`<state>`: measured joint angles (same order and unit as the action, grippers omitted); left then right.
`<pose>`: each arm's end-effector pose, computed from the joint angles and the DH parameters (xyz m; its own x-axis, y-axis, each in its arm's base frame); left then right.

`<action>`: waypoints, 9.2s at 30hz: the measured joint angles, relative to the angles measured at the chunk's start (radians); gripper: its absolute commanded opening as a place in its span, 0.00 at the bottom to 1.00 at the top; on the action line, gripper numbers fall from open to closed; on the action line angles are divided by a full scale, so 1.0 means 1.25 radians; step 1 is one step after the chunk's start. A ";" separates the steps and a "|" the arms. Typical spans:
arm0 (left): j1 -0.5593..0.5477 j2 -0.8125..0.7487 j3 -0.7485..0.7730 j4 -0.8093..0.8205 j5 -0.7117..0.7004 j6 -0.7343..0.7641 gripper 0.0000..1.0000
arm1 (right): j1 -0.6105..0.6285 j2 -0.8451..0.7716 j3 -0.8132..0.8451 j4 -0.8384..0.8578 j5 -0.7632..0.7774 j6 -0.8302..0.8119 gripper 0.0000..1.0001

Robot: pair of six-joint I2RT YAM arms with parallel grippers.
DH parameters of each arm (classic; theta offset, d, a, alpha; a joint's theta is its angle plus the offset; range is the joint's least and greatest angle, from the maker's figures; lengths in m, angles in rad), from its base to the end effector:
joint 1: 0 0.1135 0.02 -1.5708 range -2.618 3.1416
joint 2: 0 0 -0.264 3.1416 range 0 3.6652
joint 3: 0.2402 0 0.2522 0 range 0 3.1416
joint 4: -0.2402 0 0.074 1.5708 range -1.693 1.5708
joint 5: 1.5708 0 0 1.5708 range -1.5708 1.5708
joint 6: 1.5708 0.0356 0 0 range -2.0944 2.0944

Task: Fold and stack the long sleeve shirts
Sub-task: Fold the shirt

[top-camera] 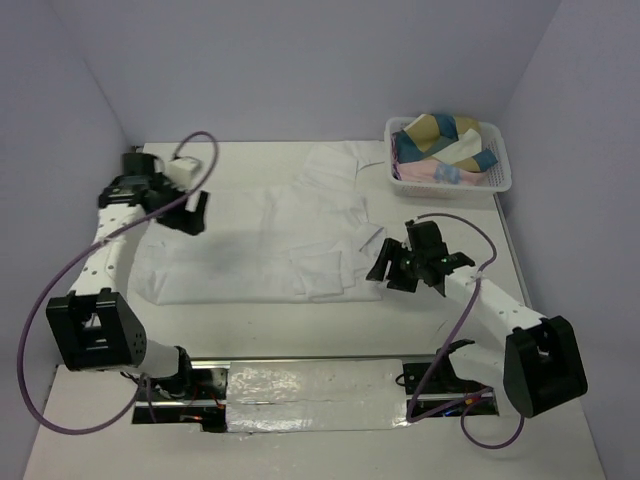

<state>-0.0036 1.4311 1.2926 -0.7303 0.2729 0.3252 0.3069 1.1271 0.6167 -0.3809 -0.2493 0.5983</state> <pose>0.3040 -0.0107 0.3179 -0.6668 0.3101 -0.6777 0.4122 0.9110 0.0113 0.2051 0.0742 0.2002 -0.8609 0.2998 -0.4111 0.0536 0.8570 0.5125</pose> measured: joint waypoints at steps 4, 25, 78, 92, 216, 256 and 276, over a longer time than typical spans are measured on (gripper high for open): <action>0.320 -0.020 -0.065 -0.019 -0.056 0.036 0.99 | 0.004 0.047 -0.049 0.012 -0.008 0.018 0.71; 0.532 0.164 -0.268 0.050 0.001 0.197 0.27 | 0.044 0.157 -0.071 0.130 -0.036 0.086 0.07; 0.347 0.223 0.238 -0.246 0.026 0.235 0.92 | 0.027 0.035 0.481 -0.338 0.063 -0.079 0.35; 0.295 0.432 0.339 -0.097 0.068 0.091 0.94 | 0.021 0.670 1.023 -0.272 0.079 -0.081 0.65; 0.424 0.063 -0.175 -0.035 0.193 0.526 0.99 | 0.294 0.142 0.116 -0.114 0.269 0.009 0.88; 0.354 0.270 -0.044 0.196 0.140 0.308 0.87 | -0.089 0.320 0.307 0.044 0.170 -0.040 0.70; 0.315 0.204 -0.015 0.203 0.160 0.253 0.88 | 0.029 0.703 0.613 -0.052 0.336 -0.060 0.30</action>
<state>0.3904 1.6867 1.2736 -0.4767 0.4732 0.6418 0.3428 2.0060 1.3830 -0.4461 0.1703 0.5236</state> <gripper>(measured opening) 0.879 0.449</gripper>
